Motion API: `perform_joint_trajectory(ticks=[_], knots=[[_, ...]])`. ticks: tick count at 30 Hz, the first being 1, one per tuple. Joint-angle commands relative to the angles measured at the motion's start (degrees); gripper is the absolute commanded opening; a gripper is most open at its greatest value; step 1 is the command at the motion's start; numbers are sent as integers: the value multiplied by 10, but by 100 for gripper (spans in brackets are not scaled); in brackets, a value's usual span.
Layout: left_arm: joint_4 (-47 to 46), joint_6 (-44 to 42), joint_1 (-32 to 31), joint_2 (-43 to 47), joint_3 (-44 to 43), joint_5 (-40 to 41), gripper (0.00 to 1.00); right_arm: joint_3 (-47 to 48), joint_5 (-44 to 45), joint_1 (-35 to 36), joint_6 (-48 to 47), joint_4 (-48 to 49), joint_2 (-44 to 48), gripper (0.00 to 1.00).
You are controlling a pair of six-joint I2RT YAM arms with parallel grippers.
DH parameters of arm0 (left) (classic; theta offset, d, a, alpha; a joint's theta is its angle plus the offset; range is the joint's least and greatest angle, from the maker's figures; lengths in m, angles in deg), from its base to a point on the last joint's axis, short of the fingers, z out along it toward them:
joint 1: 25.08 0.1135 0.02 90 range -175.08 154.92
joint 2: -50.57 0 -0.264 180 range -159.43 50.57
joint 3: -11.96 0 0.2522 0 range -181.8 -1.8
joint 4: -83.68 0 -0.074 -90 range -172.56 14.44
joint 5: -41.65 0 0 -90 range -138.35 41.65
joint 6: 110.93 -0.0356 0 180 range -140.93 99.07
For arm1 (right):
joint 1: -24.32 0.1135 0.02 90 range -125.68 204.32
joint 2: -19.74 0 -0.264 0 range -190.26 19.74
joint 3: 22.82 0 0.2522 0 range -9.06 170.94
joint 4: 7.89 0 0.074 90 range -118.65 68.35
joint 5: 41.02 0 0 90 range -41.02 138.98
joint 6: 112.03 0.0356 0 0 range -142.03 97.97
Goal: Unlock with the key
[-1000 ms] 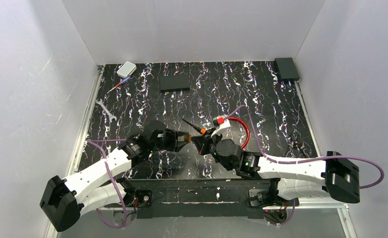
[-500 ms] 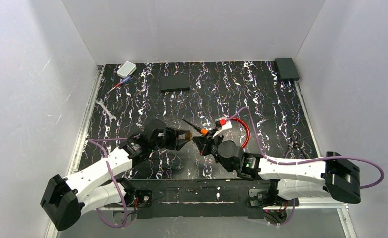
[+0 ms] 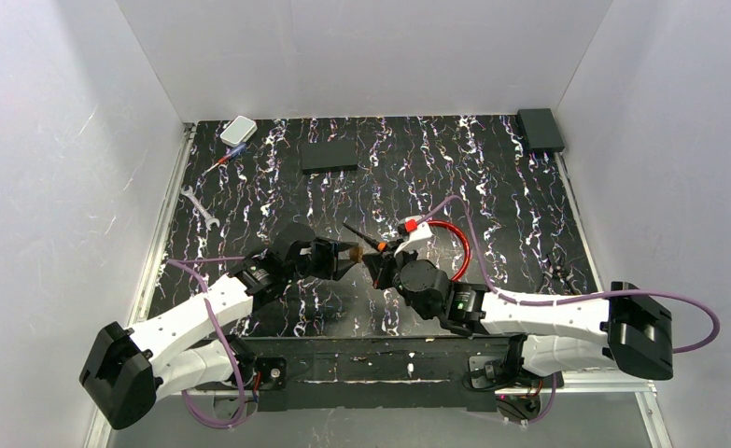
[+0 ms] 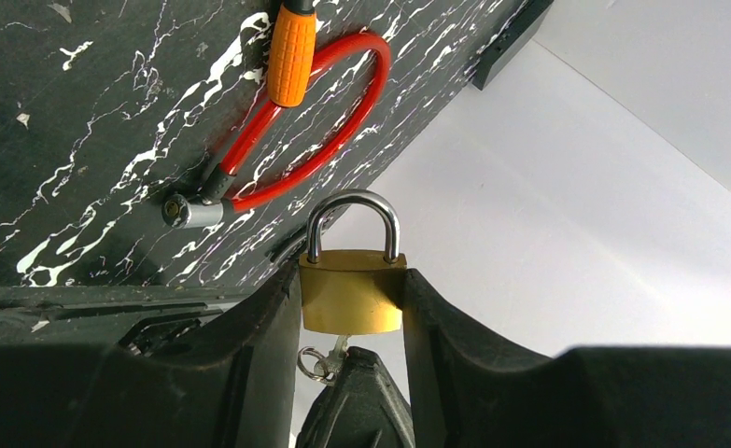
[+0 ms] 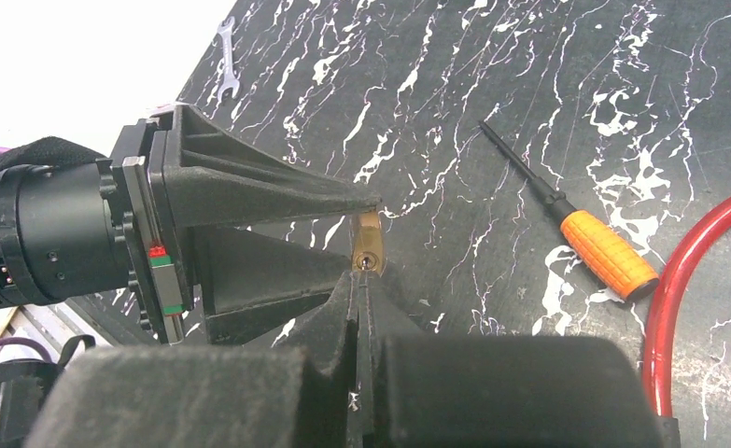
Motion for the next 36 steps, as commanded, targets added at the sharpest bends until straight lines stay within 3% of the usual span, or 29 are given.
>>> perform_joint_trajectory(ticks=[1, 10, 22, 30, 36], knots=[[-20, -22, -8, 5, -28, -39, 0, 38, 8, 2, 21, -3, -10, 1], [-10, -31, -7, 10, -32, -28, 0, 47, 4, 2, 21, 8, -29, 1], [-8, -37, -8, 7, -38, -25, 0, 93, 45, 2, 48, -50, -49, 1], [-18, -30, -8, 7, -40, -37, 0, 70, -1, 2, -6, 25, -71, 1], [-29, -25, -8, 9, -37, -44, 0, 74, 33, 2, 19, 21, -80, 1]])
